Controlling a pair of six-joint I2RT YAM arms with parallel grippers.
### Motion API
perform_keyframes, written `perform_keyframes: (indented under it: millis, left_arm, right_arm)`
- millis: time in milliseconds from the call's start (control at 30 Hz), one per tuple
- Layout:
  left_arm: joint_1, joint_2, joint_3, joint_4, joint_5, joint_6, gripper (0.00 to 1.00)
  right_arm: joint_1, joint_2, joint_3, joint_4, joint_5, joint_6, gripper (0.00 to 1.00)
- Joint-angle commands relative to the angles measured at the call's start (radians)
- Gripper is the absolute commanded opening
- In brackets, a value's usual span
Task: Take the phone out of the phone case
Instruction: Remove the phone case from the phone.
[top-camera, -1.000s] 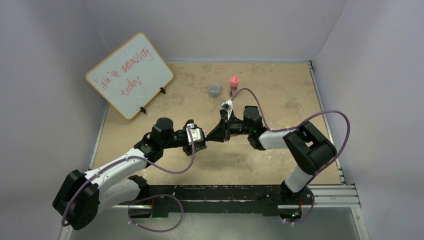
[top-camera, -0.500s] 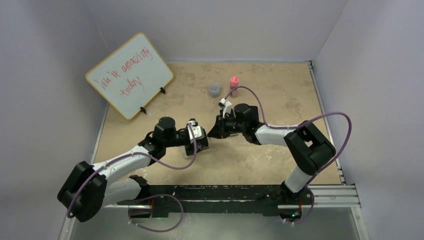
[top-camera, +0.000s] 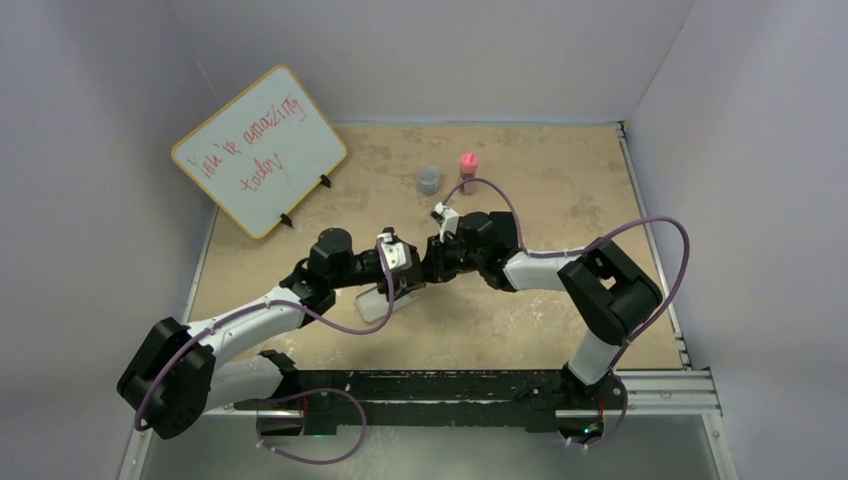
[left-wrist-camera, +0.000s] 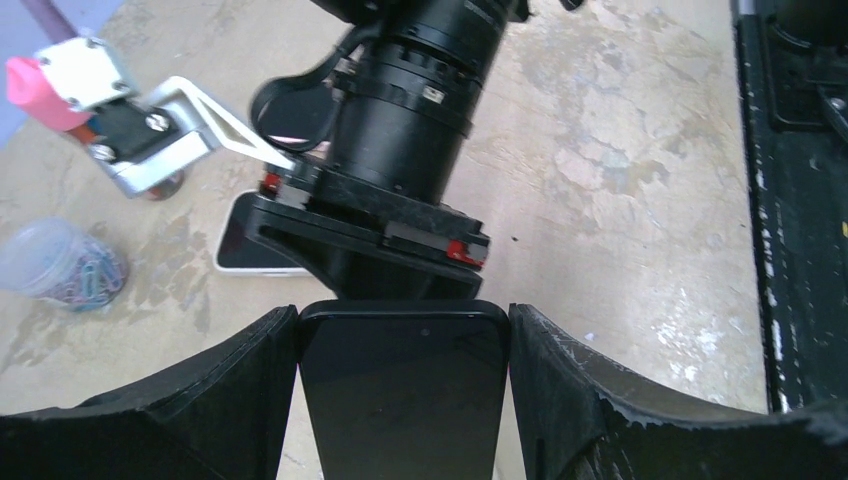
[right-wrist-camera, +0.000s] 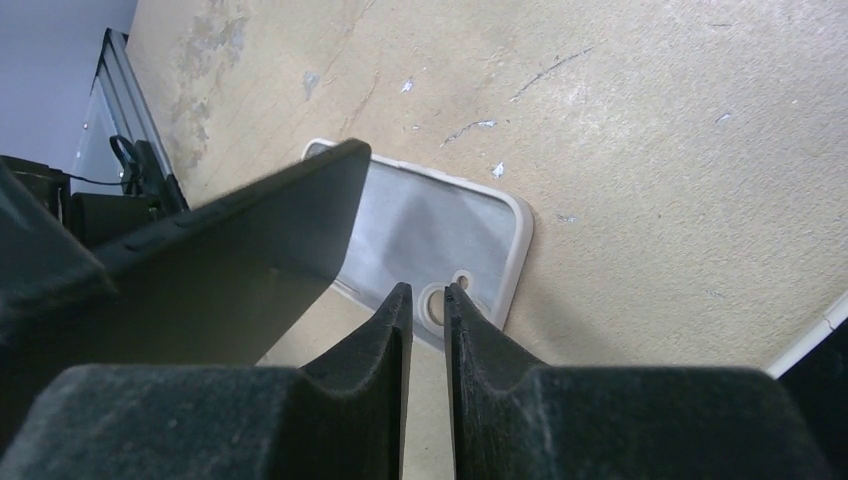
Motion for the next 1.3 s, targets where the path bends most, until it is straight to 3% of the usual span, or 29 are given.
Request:
perform_keyframes:
  millis: [0,233,433,700,900,1267]
  left_arm:
    - [-0.001,-0.03,0.101,0.007,-0.087,-0.035,0.0]
    - [0.025,0.026,0.263,-0.204,-0.346,-0.174,0.0]
    - [0.16,0.16,0.466,-0.479,-0.513,-0.312,0.0]
    - [0.264,0.298,0.587,-0.705,-0.71,-0.364,0.0]
    - [0.364,0.413,0.648,-0.817,-0.742,-0.386,0.0]
    - [0.486,0.576,0.69,-0.846,-0.734,-0.38,0.0]
  right_arm:
    - [0.005,0.015,0.032,0.01,0.034,-0.021,0.22]
    - [0.003,-0.09,-0.008,-0.029,0.162,-0.069,0.44]
    - [0.002,-0.229,-0.067,-0.075,0.366,-0.127,0.62]
    - [0.001,-0.38,-0.128,-0.108,0.539,-0.17,0.83]
    - [0.001,-0.423,-0.17,-0.082,0.629,-0.157,0.87]
    - [0.0,-0.45,-0.275,0.025,0.779,-0.153,0.91]
